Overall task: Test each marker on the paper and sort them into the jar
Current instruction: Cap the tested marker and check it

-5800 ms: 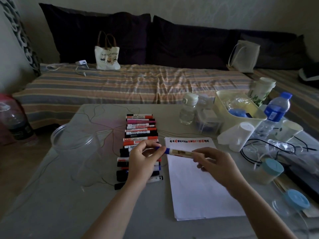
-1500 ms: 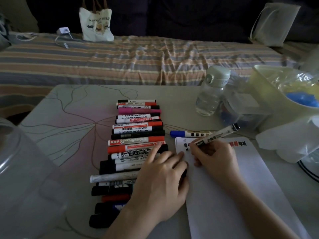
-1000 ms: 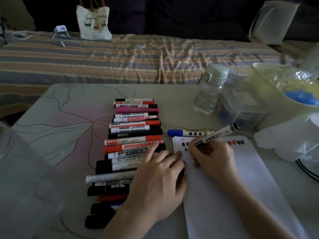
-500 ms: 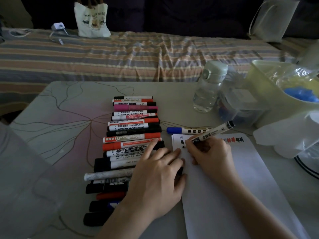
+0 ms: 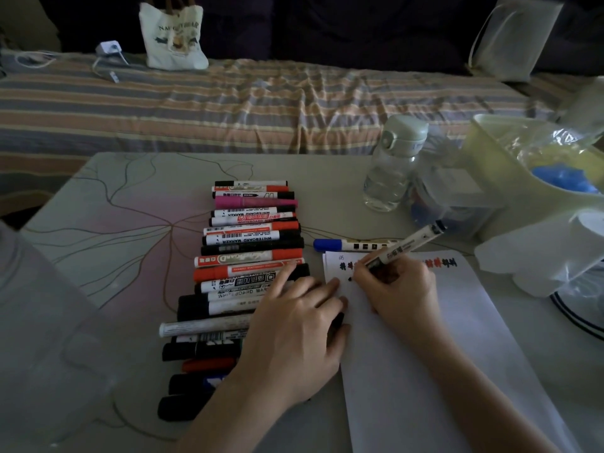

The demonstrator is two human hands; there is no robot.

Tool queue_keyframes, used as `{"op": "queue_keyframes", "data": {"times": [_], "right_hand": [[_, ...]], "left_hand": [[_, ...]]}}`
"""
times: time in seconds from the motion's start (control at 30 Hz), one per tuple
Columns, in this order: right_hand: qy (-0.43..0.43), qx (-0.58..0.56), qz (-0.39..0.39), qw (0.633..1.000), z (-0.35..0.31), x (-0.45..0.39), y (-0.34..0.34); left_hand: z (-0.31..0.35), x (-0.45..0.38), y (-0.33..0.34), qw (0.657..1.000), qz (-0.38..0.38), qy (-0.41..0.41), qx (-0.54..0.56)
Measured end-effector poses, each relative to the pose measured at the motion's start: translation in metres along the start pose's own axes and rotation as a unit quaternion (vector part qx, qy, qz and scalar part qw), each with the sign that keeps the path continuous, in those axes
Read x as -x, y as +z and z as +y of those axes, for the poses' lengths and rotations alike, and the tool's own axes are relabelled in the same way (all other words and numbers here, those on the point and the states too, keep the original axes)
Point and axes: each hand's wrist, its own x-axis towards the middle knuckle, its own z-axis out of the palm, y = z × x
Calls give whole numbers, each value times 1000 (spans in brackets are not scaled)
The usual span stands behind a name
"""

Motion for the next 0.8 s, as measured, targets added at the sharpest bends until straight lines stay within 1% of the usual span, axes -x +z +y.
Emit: {"op": "queue_keyframes", "data": {"times": [0.07, 0.13, 0.23, 0.3, 0.37, 0.4, 0.47, 0.53, 0.6, 0.67, 0.7, 0.77, 0.8], "right_hand": [[28, -59, 0, 998, 0, -4, -1], [46, -86, -6, 995, -3, -6, -1], [85, -149, -32, 985, -16, -3, -8], [99, -203, -37, 973, -29, 1, -19], [95, -226, -29, 969, -42, 9, -30], [97, -242, -28, 965, -48, 17, -35], [117, -290, -41, 949, -59, 36, -42], [145, -314, -62, 936, -67, 58, -49], [157, -328, -71, 929, -73, 78, -55], [160, -338, -61, 925, -77, 91, -60], [164, -340, -53, 925, -78, 95, -62], [174, -349, -38, 920, -80, 100, -67], [179, -354, -34, 917, -81, 101, -69]], "left_hand": [[-1, -1, 1, 1000, -7, 6, -5], [-4, -3, -1, 1000, -17, 17, -9], [-1, -6, -13, 999, 8, 45, 1], [2, -5, -26, 997, 59, 30, 43], [6, 1, -44, 985, 96, -17, 143], [10, 5, -51, 972, 97, -43, 208], [19, 17, -62, 937, 90, -96, 325], [27, 28, -66, 897, 87, -150, 407], [33, 37, -69, 850, 72, -212, 478], [36, 43, -72, 808, 53, -258, 526], [37, 46, -74, 794, 47, -273, 541], [38, 50, -79, 776, 47, -288, 559], [39, 51, -82, 773, 50, -291, 562]]}}
